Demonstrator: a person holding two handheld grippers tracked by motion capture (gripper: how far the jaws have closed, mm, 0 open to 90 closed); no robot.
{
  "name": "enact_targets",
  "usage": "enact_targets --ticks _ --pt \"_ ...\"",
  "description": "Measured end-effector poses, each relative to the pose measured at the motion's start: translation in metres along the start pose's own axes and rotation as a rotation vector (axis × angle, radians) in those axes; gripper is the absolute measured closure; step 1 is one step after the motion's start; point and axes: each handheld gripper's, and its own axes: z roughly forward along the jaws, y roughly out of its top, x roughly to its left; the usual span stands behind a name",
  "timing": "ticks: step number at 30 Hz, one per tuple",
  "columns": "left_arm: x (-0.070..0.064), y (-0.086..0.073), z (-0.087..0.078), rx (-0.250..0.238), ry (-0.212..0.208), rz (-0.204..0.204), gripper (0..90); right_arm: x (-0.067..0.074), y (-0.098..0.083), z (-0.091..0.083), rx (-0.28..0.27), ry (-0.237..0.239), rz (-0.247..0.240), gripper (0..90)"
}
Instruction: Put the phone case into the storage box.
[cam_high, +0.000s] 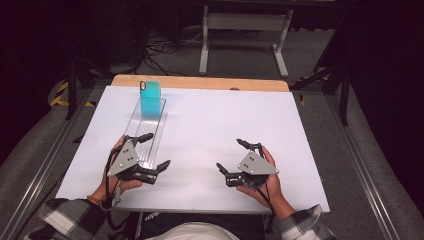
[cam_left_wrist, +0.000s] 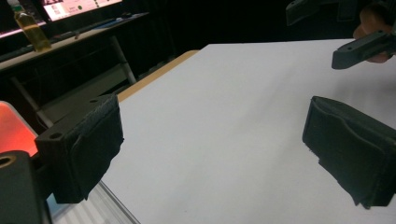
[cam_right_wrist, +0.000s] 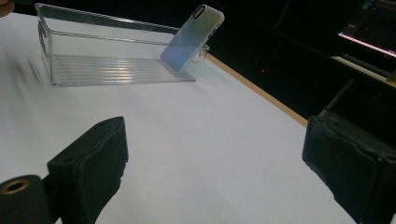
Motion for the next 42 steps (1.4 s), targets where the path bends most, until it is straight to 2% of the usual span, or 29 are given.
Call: enact_targets --ticks 6,11,13,21,25,26,28,37,42 --pt "-0.004 -0.005 0.000 0.015 -0.014 -0.003 5.9 0.002 0.000 -0.002 0.004 0.002 -0.005 6.8" --pt "-0.007 -0.013 0.001 0.034 -0.022 -0.034 6.0 0.003 -0.002 -0.005 0.011 0.002 0.004 6.5" --pt "-0.008 -0.015 0.001 0.046 -0.024 -0.027 6.0 0.004 -0.002 -0.006 0.008 0.000 -0.006 6.4" --pt "-0.012 -0.024 0.005 0.074 -0.048 -0.055 6.3 0.005 -0.004 -0.007 0.005 0.006 -0.007 6.3" --pt "-0.011 -0.026 0.007 0.083 -0.061 -0.060 6.6 0.005 -0.005 -0.007 0.006 0.014 -0.014 6.3" --pt "-0.010 -0.026 0.008 0.090 -0.063 -0.051 6.6 0.004 -0.006 -0.007 0.005 0.013 -0.015 6.3" --pt "-0.010 -0.027 0.009 0.085 -0.059 -0.057 6.6 0.003 -0.006 -0.008 0.001 0.018 -0.004 6.3" --pt "-0.009 -0.024 0.007 0.083 -0.053 -0.053 6.7 0.004 -0.007 -0.009 -0.002 0.030 -0.010 6.2" --pt "-0.010 -0.023 0.006 0.076 -0.066 -0.051 6.6 0.004 -0.007 -0.010 -0.001 0.025 -0.014 6.2"
